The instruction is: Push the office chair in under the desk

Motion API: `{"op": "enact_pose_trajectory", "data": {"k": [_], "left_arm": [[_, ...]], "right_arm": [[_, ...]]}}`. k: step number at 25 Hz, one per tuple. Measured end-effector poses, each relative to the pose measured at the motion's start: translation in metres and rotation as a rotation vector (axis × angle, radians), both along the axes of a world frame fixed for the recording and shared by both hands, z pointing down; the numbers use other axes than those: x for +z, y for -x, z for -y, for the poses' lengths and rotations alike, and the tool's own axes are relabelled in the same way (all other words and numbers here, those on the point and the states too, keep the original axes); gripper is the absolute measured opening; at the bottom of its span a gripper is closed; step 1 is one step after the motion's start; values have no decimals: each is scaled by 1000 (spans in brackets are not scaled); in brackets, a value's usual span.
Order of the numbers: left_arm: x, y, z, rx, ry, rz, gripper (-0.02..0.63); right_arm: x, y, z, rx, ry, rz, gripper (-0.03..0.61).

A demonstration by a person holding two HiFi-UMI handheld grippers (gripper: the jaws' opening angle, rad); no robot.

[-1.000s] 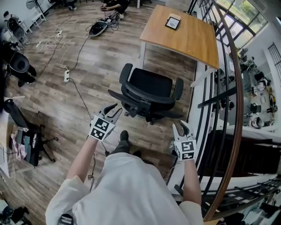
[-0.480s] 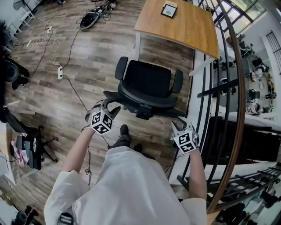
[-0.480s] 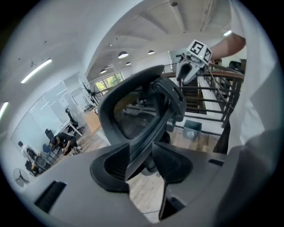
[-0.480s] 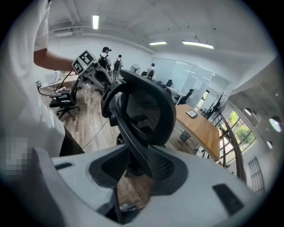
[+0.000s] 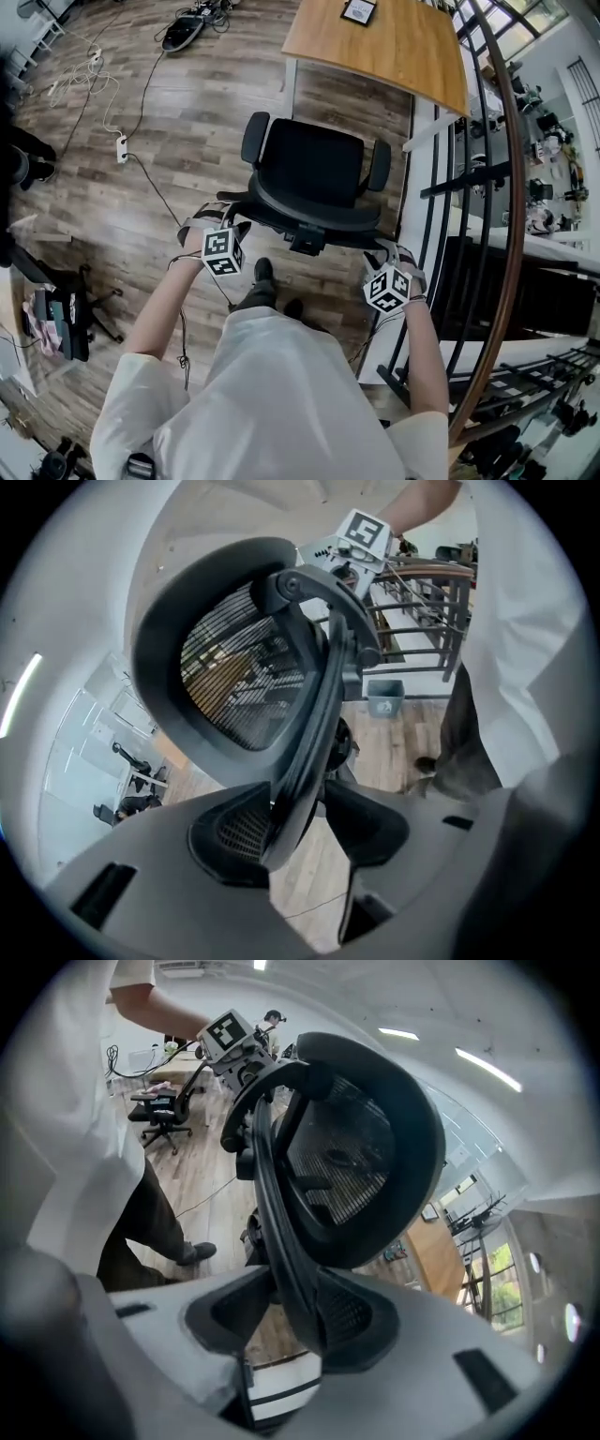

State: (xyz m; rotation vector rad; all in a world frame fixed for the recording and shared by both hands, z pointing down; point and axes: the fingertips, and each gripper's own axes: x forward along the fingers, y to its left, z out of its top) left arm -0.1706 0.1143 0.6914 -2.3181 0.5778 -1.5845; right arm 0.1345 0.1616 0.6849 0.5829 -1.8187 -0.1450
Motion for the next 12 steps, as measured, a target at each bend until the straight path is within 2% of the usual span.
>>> {"op": "enact_pose_trajectory", "data": {"k": [4,8,12], "left_arm": [[9,0,8,17,-8,30,179],[25,3,15,55,-31,108,183],[31,2,19,82,-61,126,197]], "right_arm": [[9,3,6,-26,24,-31,148],[26,5,9,-85,36,-117,153],[38,5,12,-108,39,-180,156]]}}
